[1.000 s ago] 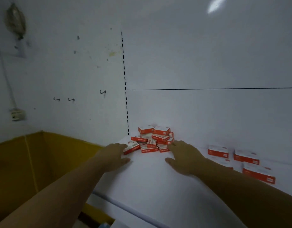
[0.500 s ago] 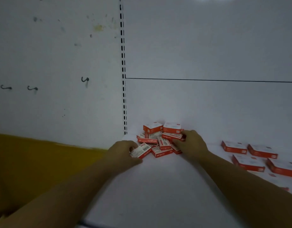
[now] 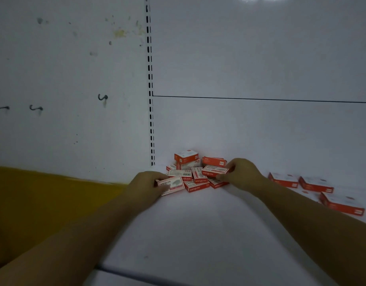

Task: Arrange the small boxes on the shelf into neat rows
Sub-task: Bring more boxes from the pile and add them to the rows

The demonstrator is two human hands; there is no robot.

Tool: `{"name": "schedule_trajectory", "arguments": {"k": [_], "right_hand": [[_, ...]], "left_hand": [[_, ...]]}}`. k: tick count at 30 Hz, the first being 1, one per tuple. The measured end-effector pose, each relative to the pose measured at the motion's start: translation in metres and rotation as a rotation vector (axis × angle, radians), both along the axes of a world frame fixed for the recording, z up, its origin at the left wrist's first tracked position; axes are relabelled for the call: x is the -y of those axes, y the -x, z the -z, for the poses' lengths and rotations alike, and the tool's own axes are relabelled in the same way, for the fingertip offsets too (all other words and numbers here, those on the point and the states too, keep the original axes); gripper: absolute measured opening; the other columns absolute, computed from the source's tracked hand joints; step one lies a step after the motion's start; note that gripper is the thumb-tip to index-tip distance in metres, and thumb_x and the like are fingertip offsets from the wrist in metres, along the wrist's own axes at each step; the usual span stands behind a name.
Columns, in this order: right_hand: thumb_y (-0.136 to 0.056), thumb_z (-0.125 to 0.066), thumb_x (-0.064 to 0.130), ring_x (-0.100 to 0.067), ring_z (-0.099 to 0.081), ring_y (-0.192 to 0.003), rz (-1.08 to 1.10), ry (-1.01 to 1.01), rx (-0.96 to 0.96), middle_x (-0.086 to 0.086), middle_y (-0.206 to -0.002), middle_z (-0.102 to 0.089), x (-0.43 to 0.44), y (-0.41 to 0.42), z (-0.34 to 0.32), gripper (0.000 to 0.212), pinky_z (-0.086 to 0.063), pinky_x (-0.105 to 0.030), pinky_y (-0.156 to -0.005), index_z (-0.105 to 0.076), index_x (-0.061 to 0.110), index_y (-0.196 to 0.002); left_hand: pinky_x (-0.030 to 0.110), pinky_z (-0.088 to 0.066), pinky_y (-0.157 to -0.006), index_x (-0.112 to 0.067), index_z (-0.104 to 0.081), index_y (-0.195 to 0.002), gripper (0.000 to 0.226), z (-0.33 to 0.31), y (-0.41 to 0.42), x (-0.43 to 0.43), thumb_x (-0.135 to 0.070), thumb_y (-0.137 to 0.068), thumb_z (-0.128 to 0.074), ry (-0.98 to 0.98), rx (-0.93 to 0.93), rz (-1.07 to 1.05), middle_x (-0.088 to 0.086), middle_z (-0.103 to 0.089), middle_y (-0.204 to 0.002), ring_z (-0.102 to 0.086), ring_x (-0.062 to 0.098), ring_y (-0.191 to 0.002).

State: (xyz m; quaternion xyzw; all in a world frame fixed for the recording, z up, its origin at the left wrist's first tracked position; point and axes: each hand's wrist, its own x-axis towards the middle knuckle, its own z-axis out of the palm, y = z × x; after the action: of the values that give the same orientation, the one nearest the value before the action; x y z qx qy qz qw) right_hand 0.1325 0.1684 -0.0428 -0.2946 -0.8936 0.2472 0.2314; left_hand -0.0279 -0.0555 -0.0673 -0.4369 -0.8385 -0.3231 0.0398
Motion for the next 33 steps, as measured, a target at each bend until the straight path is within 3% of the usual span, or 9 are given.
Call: {"name": "schedule_trajectory", "arguments": {"k": [3, 6, 14, 17, 20, 24, 27, 30, 33], "right_hand": [[-0.065, -0.082, 0.032, -0.002, -0.051, -0.065, -0.029, 0.008, -0.014, 0.012, -0.074, -0.055, 0.003, -0.002, -0.001, 0.030, -0.034, -0.016, -0.053, -0.055, 0.024, -0.077], [-0.066, -0.081, 0.030, -0.005, -0.054, -0.073, -0.058, -0.021, -0.023, 0.007, -0.087, -0.063, 0.004, -0.007, 0.002, 0.029, -0.035, -0.012, -0.056, -0.064, 0.021, -0.088], [-0.066, -0.081, 0.032, -0.004, -0.058, -0.071, -0.075, -0.055, -0.054, 0.007, -0.084, -0.067, 0.016, -0.035, 0.005, 0.032, -0.040, -0.014, -0.060, -0.070, 0.019, -0.092], [-0.067, -0.081, 0.029, 0.002, -0.058, -0.067, -0.094, -0.062, -0.057, 0.008, -0.089, -0.068, 0.025, -0.045, 0.008, 0.033, -0.039, -0.008, -0.057, -0.069, 0.021, -0.096], [-0.068, -0.081, 0.028, 0.003, -0.057, -0.068, -0.100, -0.087, -0.046, 0.008, -0.094, -0.069, 0.034, -0.051, 0.011, 0.040, -0.037, -0.006, -0.056, -0.066, 0.021, -0.105], [-0.070, -0.080, 0.022, 0.004, -0.056, -0.070, -0.093, -0.125, -0.078, 0.007, -0.101, -0.069, 0.046, -0.057, 0.011, 0.043, -0.039, -0.006, -0.061, -0.064, 0.021, -0.110], [-0.073, -0.077, 0.026, -0.001, -0.057, -0.074, -0.059, -0.183, -0.117, 0.007, -0.103, -0.067, 0.053, -0.066, 0.010, 0.042, -0.043, -0.011, -0.065, -0.063, 0.021, -0.112], [-0.075, -0.075, 0.029, -0.004, -0.056, -0.080, -0.006, -0.261, -0.113, 0.004, -0.109, -0.065, 0.052, -0.081, 0.007, 0.046, -0.047, -0.018, -0.071, -0.060, 0.019, -0.117], [-0.076, -0.074, 0.031, -0.005, -0.055, -0.084, 0.032, -0.353, -0.104, 0.003, -0.111, -0.064, 0.045, -0.103, 0.001, 0.045, -0.043, -0.016, -0.069, -0.058, 0.019, -0.117]], "left_hand": [[0.007, -0.038, -0.061, -0.028, -0.063, -0.114, 0.048, 0.006, -0.004, -0.001, -0.040, -0.069, -0.075, 0.040, -0.011, 0.018, -0.017, -0.057, -0.093, -0.053, -0.004, -0.077], [0.001, -0.035, -0.056, -0.033, -0.064, -0.110, 0.049, 0.004, -0.007, -0.003, -0.041, -0.064, -0.079, 0.065, -0.043, 0.092, -0.026, -0.046, -0.085, -0.053, -0.002, -0.078], [0.009, -0.038, -0.056, -0.040, -0.056, -0.095, 0.032, 0.001, -0.008, 0.002, -0.034, -0.071, -0.076, -0.032, 0.028, 0.041, -0.018, -0.061, -0.087, -0.057, -0.003, -0.071], [0.005, -0.036, -0.058, -0.030, -0.063, -0.108, 0.041, 0.002, -0.005, 0.005, -0.035, -0.069, -0.077, -0.001, 0.025, 0.049, -0.015, -0.063, -0.095, -0.054, -0.007, -0.073], [0.002, -0.037, -0.058, -0.026, -0.057, -0.122, 0.060, 0.003, -0.006, 0.008, -0.033, -0.067, -0.079, 0.076, 0.018, 0.093, -0.017, -0.054, -0.094, -0.054, -0.006, -0.076], [0.008, -0.037, -0.064, -0.023, -0.055, -0.125, 0.060, 0.003, -0.009, 0.009, -0.031, -0.070, -0.077, 0.071, -0.086, 0.068, -0.013, -0.048, -0.095, -0.050, 0.005, -0.083], [0.010, -0.041, -0.067, -0.025, -0.058, -0.122, 0.054, 0.002, -0.013, 0.010, -0.034, -0.071, -0.075, 0.024, -0.219, 0.112, -0.010, -0.056, -0.096, -0.052, 0.004, -0.081], [0.008, -0.033, -0.064, -0.024, -0.061, -0.119, 0.052, -0.006, -0.018, 0.007, -0.035, -0.071, -0.076, -0.048, -0.344, 0.165, -0.004, -0.064, -0.103, -0.046, 0.002, -0.081], [0.019, -0.034, -0.069, -0.023, -0.061, -0.119, 0.051, -0.017, -0.031, -0.003, -0.040, -0.072, -0.074, -0.071, -0.449, 0.220, 0.000, -0.066, -0.107, -0.047, 0.009, -0.090]]}}
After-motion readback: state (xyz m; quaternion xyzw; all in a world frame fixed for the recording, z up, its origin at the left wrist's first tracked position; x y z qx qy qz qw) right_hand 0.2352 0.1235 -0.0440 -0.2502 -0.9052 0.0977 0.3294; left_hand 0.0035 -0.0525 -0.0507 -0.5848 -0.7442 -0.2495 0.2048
